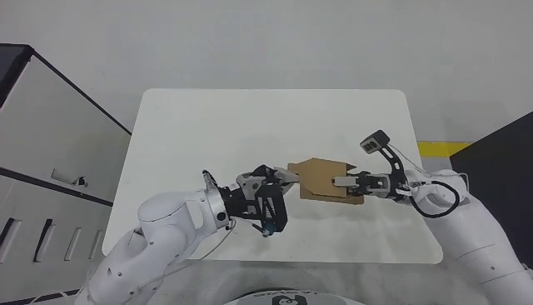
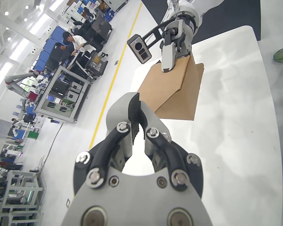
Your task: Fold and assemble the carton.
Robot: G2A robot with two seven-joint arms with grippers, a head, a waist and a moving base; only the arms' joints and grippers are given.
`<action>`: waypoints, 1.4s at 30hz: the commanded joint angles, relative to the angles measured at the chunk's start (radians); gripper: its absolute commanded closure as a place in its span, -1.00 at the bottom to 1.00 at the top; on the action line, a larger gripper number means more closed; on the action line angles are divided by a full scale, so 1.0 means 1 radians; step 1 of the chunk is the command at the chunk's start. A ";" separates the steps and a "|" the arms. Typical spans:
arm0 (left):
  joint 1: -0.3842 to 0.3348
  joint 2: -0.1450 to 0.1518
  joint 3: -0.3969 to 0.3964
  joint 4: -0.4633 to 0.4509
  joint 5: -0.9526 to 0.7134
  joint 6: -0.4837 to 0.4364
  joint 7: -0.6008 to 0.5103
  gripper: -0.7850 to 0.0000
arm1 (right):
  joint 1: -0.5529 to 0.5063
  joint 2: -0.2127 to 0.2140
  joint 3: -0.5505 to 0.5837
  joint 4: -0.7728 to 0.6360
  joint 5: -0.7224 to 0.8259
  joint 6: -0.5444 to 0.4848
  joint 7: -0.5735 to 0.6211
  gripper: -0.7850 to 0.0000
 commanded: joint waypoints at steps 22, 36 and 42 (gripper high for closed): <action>-0.071 -0.011 0.027 0.082 -0.138 -0.052 0.037 1.00 | -0.023 -0.013 0.053 -0.054 0.080 0.007 0.042 1.00; -0.037 -0.004 -0.057 0.065 -0.160 0.029 0.090 1.00 | -0.013 -0.035 0.045 0.041 0.220 0.096 0.131 1.00; 0.060 0.009 -0.162 0.057 -0.174 0.061 0.128 1.00 | 0.031 -0.054 -0.013 0.144 0.376 0.245 0.180 1.00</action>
